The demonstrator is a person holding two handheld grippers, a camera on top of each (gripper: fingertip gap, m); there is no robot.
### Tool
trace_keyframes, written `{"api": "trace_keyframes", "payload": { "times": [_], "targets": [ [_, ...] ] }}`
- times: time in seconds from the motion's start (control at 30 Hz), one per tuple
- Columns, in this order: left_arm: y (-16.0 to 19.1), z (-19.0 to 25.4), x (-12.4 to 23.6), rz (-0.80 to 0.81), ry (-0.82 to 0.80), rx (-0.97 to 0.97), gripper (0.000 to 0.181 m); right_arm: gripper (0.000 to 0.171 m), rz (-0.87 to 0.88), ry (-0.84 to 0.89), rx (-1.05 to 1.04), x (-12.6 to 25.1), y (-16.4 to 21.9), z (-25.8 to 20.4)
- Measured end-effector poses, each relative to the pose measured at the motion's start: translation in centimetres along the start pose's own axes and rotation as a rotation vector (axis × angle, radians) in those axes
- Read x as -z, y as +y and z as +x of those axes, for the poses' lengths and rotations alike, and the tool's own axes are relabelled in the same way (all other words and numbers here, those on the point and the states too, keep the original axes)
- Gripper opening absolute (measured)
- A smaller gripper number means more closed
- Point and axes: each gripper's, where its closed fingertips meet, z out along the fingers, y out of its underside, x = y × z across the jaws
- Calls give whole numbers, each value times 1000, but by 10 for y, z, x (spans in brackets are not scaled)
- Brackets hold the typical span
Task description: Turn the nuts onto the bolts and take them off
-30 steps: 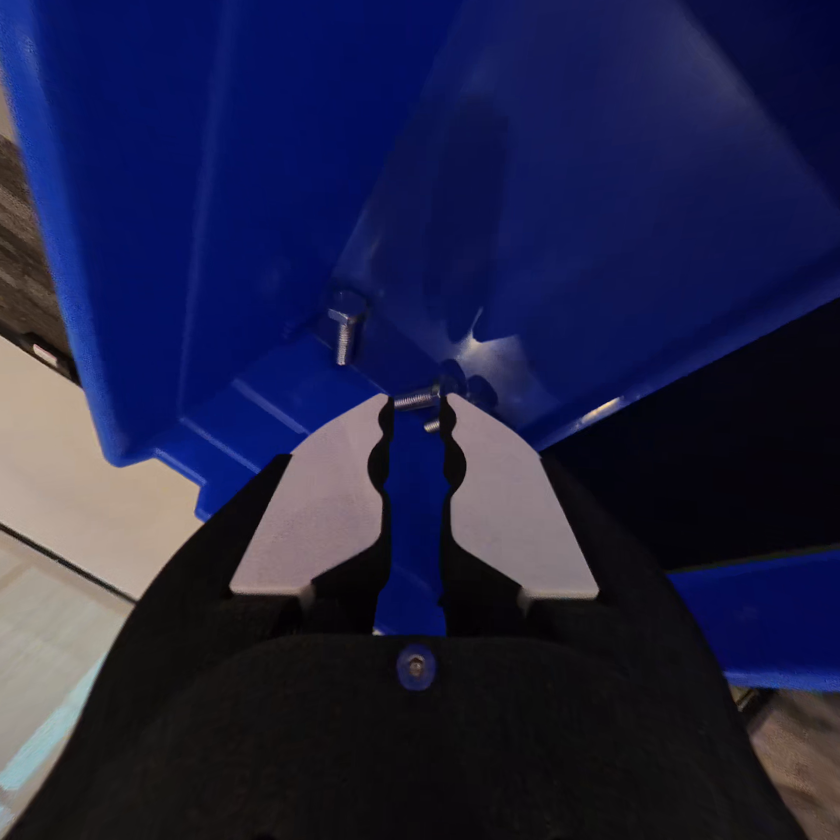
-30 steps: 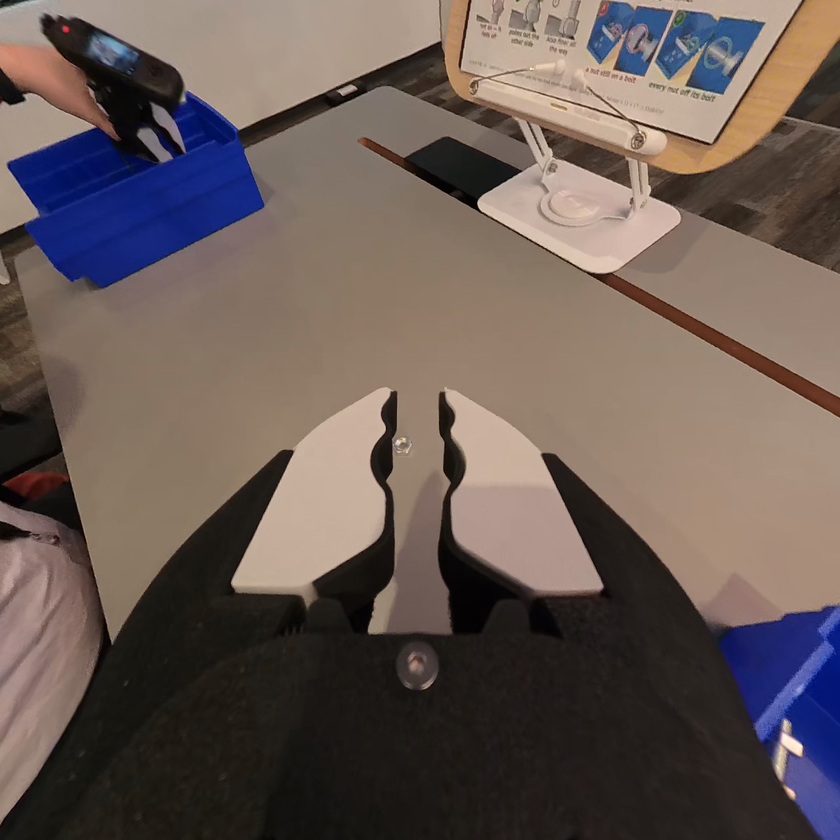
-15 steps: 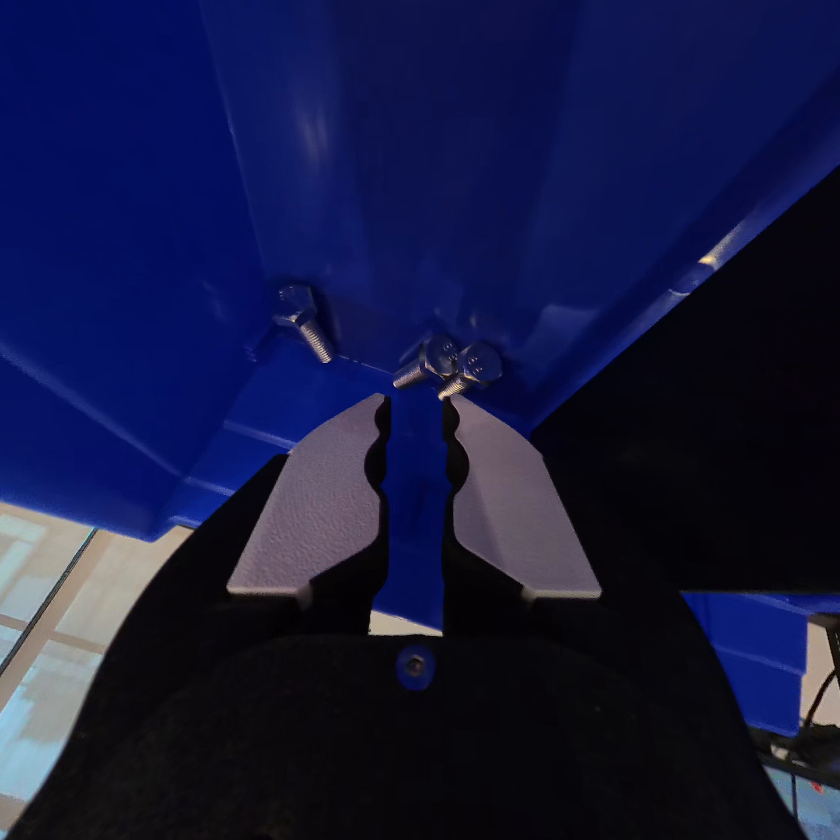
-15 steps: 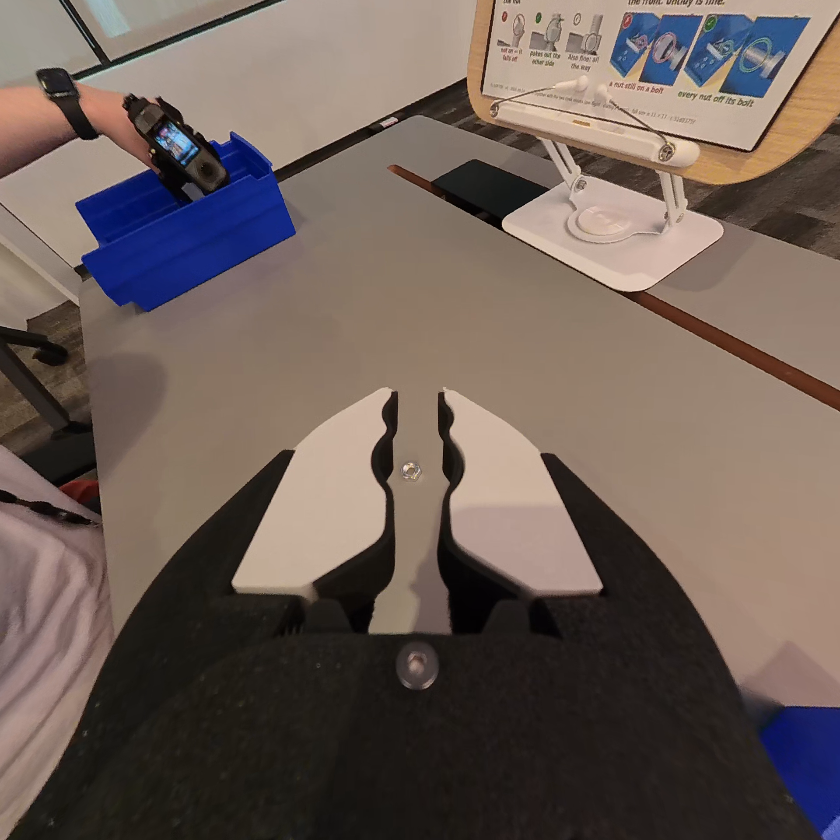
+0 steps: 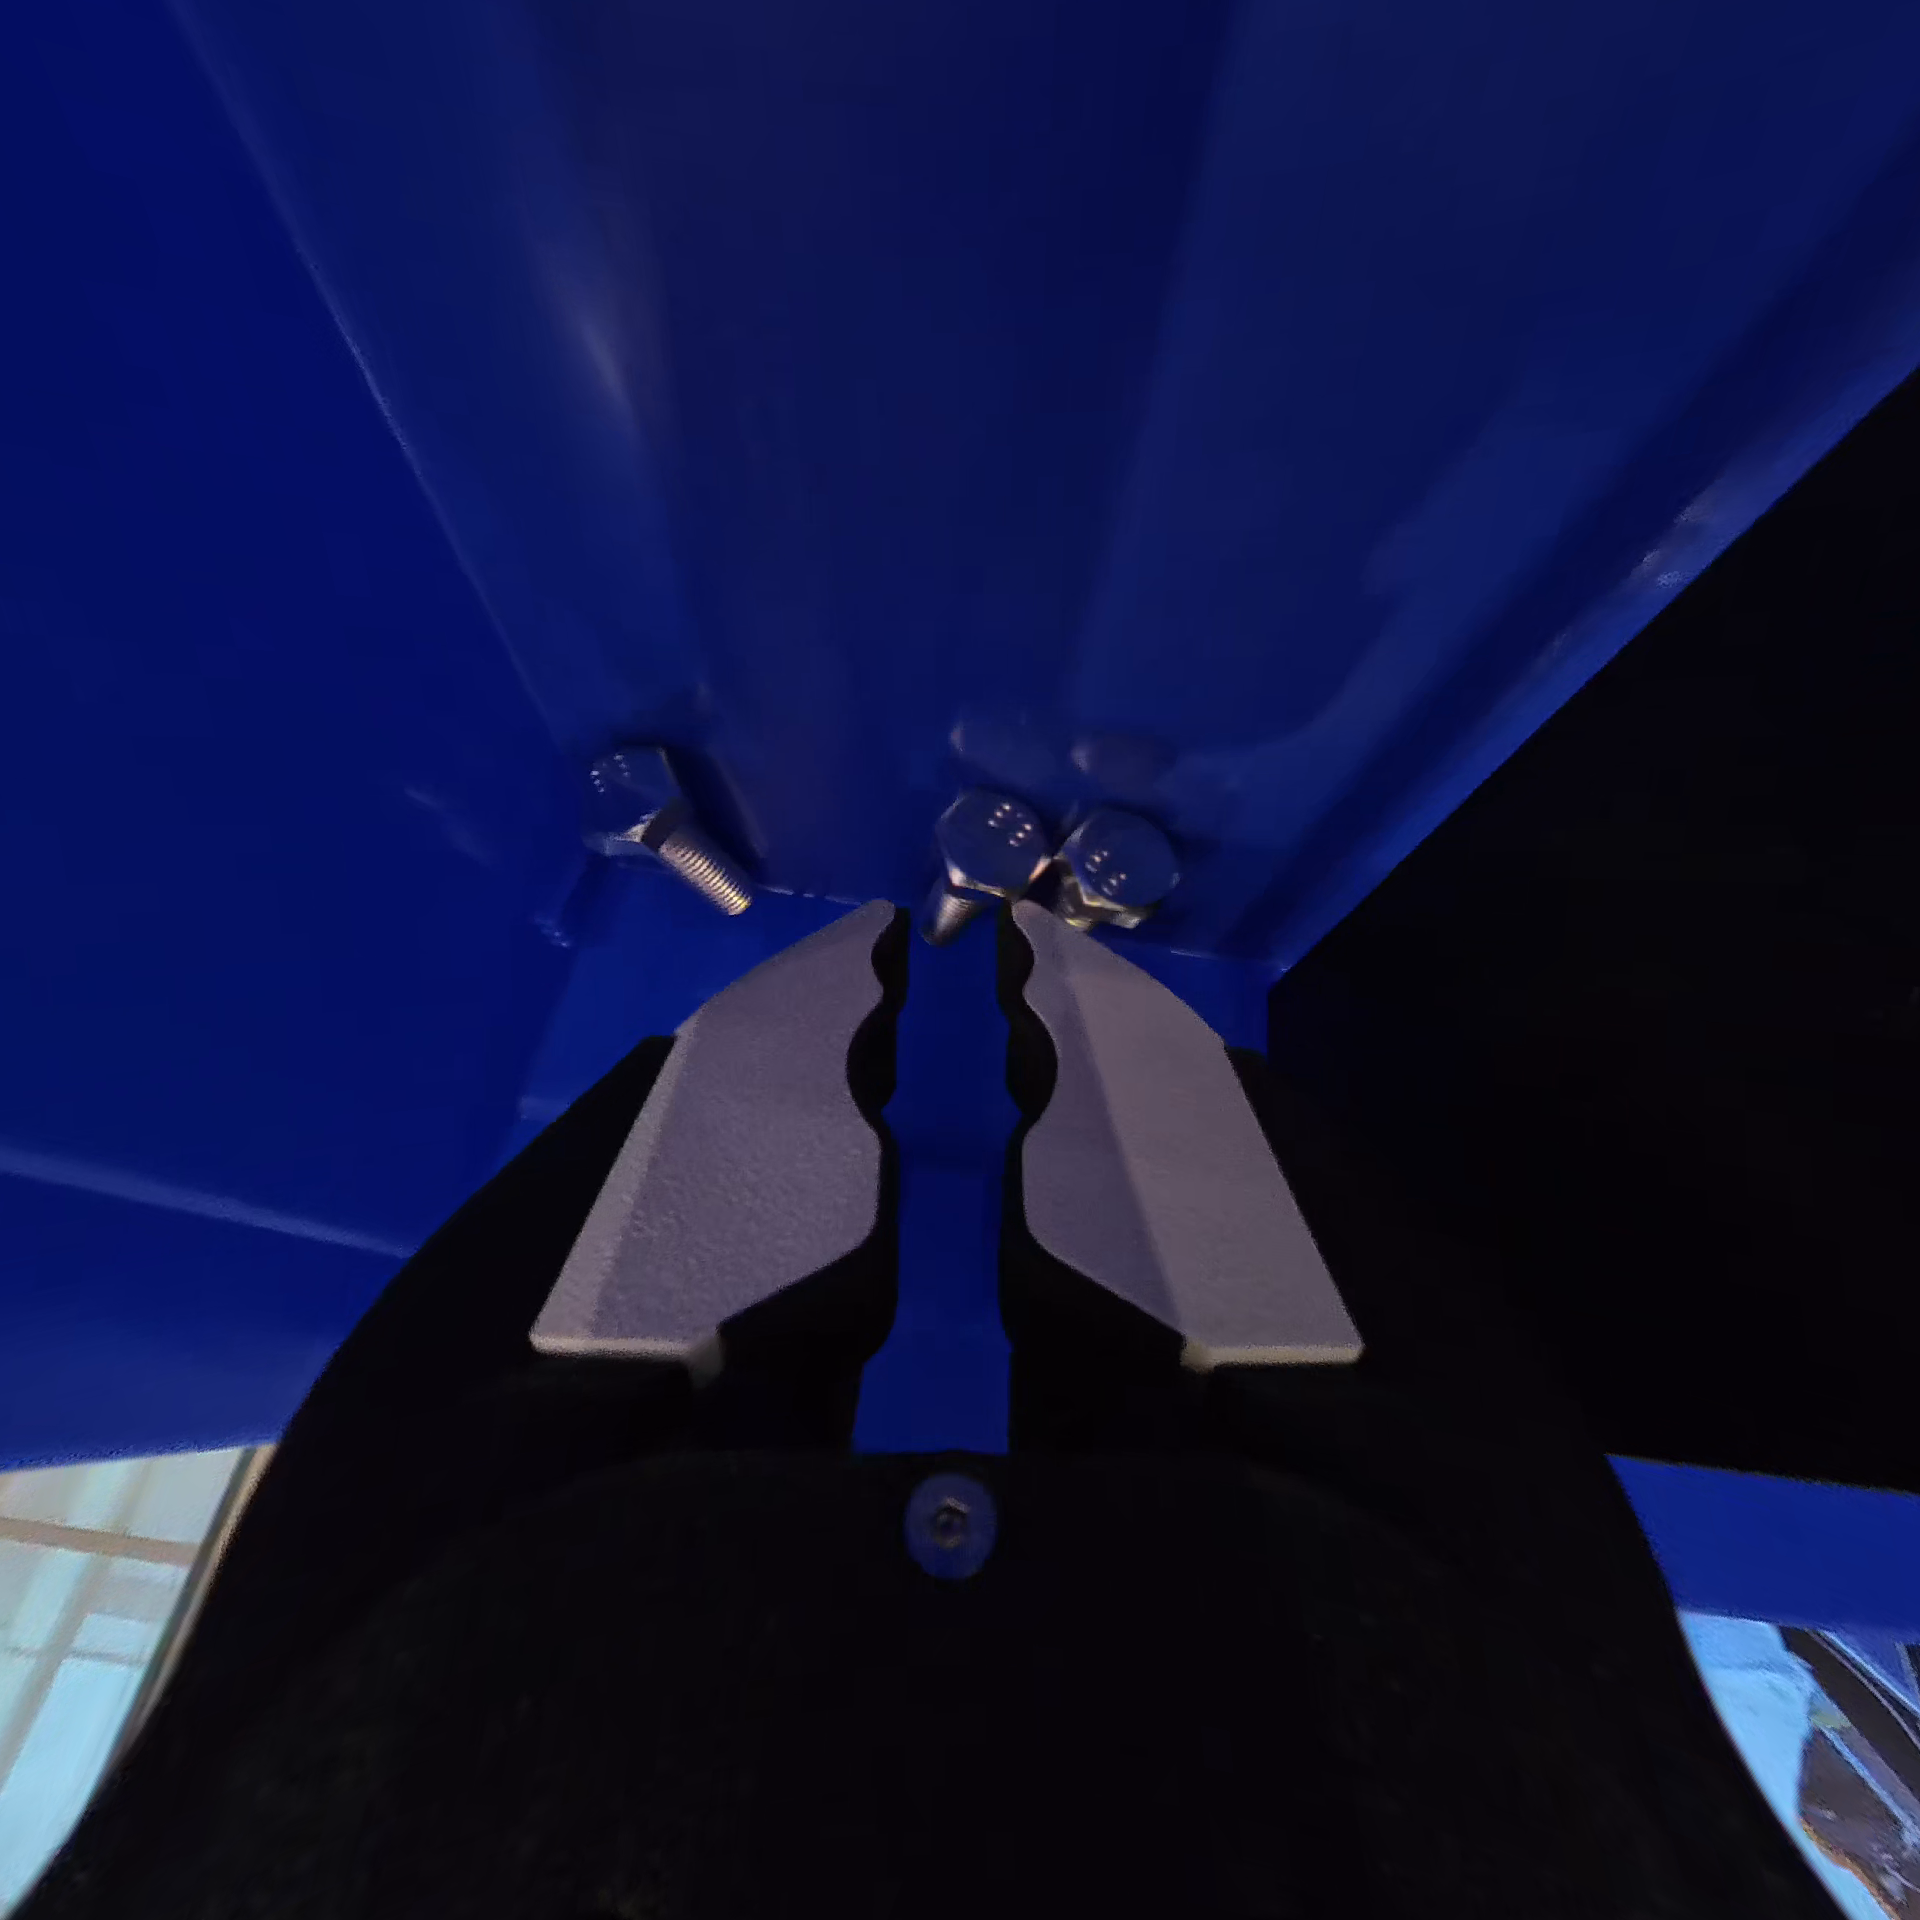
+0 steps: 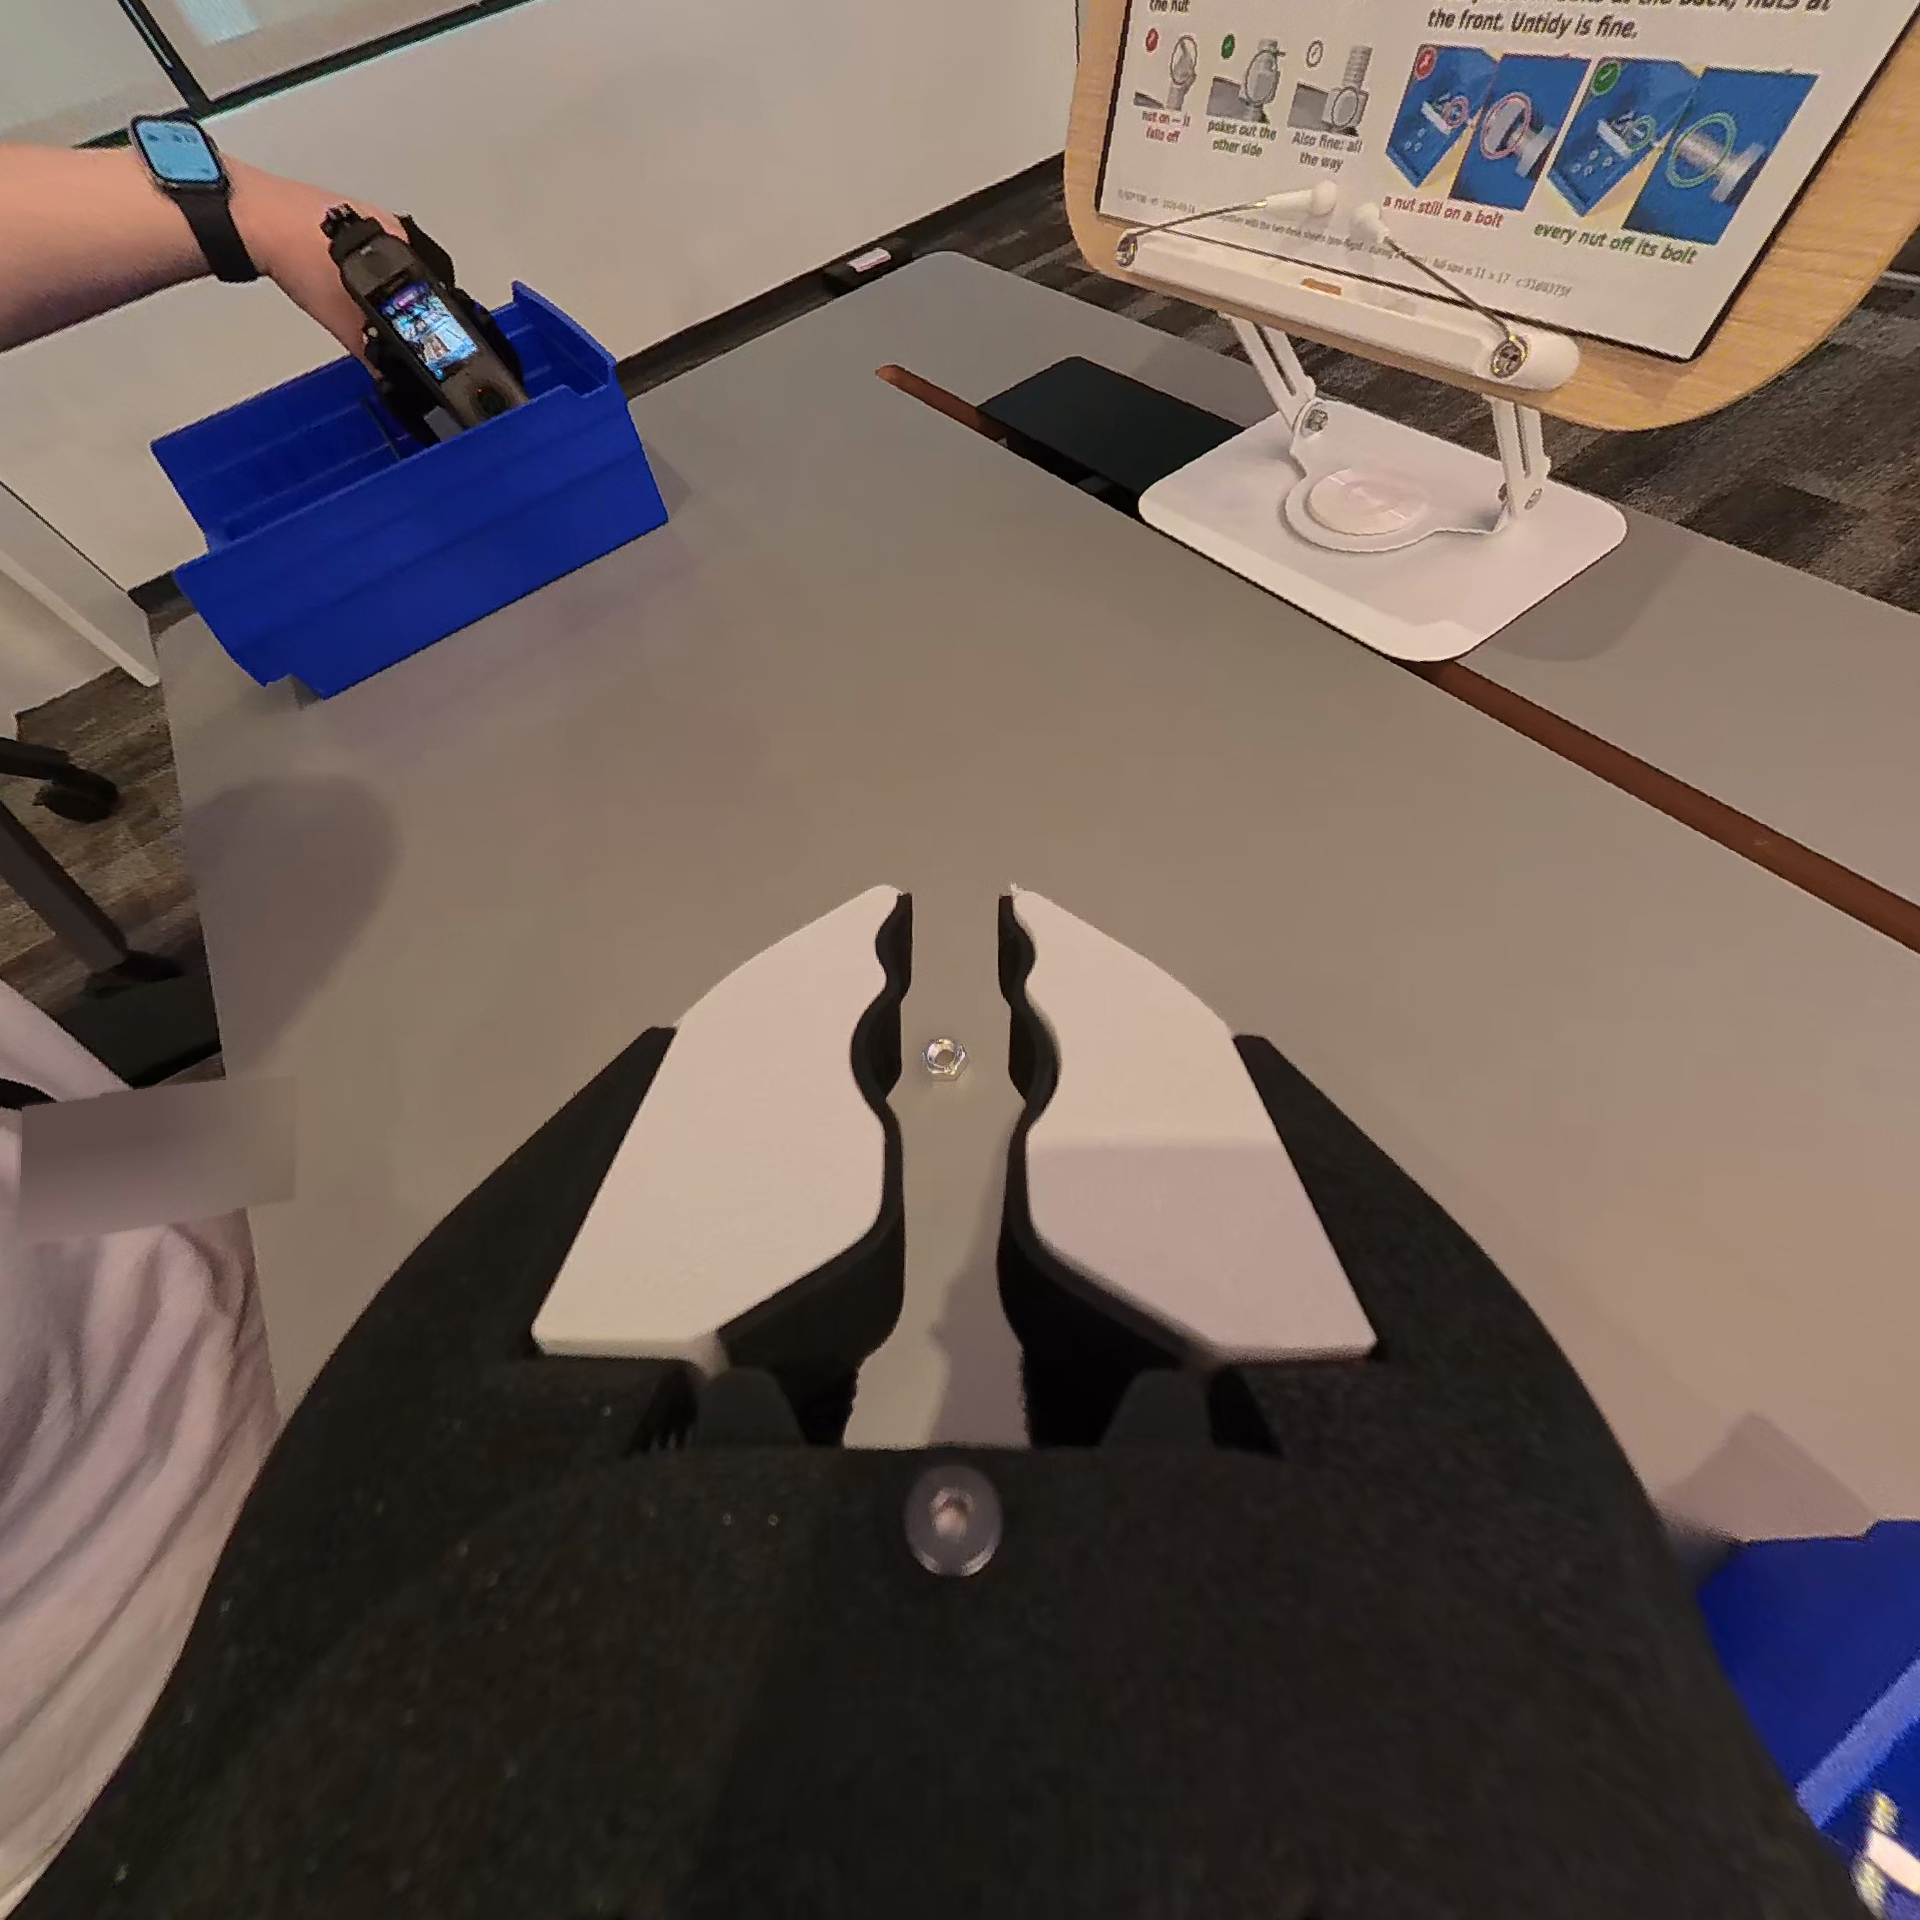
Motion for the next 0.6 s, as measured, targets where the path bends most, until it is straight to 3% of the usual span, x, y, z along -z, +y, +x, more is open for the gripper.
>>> {"api": "trace_keyframes", "payload": {
  "times": [0.2,0.4,0.6],
  "targets": [
    [-9,-8,4,54,-38,14,19,14,16,-9,0,-2,-8,-1],
    [-10,-3,3,85,51,78,12,14,-6,-19,20,-6,-8,-8],
    [-10,-1,2,119,114,127,16,14,-10,-12,21,-2,-9,-9]
  ]
}}
